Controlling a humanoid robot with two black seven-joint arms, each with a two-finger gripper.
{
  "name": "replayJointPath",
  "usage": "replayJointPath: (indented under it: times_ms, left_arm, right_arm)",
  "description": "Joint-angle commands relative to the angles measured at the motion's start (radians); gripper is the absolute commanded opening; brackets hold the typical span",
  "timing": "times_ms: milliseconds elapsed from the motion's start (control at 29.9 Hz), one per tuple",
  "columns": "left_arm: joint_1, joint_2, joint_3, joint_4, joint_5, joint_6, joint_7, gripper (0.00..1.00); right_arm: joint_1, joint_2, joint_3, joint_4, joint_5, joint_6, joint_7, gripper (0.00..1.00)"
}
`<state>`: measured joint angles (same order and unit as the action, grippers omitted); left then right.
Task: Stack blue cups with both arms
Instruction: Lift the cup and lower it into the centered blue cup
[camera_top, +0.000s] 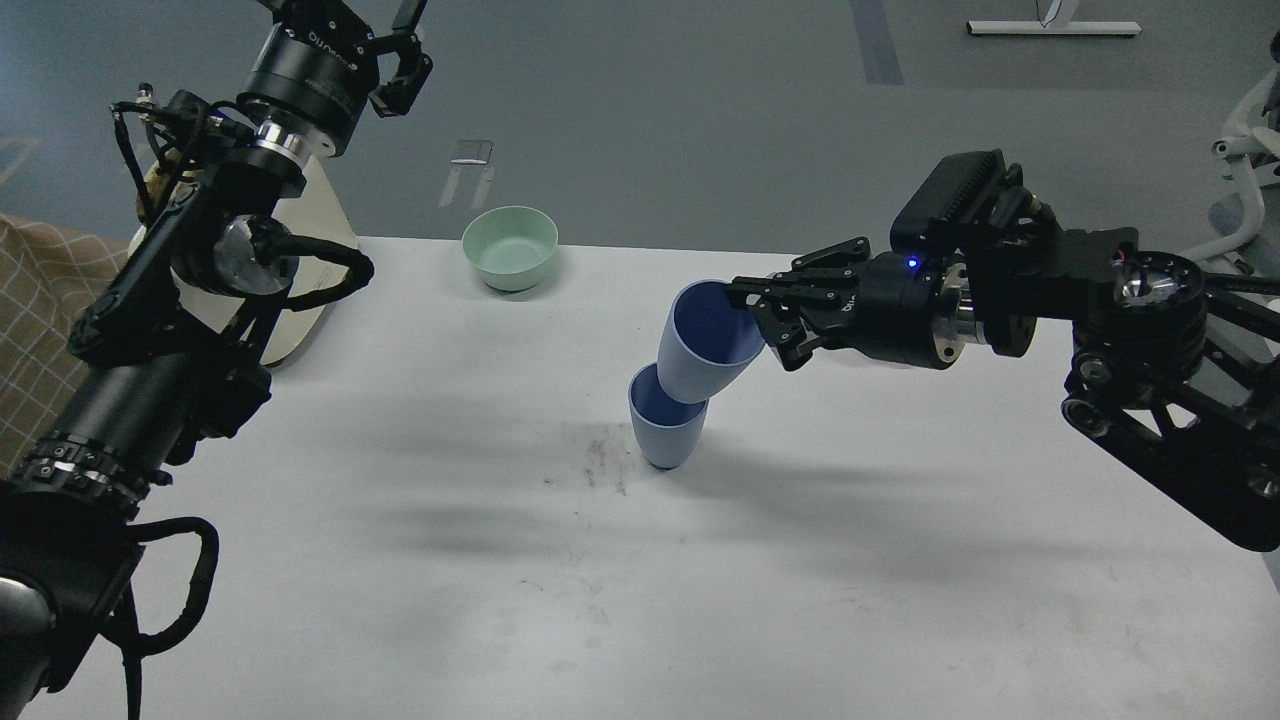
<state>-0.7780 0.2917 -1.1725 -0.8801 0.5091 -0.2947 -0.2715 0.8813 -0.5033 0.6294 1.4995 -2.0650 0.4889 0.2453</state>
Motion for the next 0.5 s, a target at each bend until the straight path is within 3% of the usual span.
replayJointPath:
  times_ms: [0,468]
  left_arm:
    - [-0.003,-0.002,0.001,0.001,0.0,0.0,0.0,0.98]
    - [-0.001,0.007,0.001,0.001,0.0,-0.001,0.0,0.98]
  right_arm:
    - [0.005,0.023,0.001,-0.016,-0.001,0.0,0.0,0.0]
    - [-0.002,0.089,0.0,-0.091,0.0,0.0,0.0,0.0]
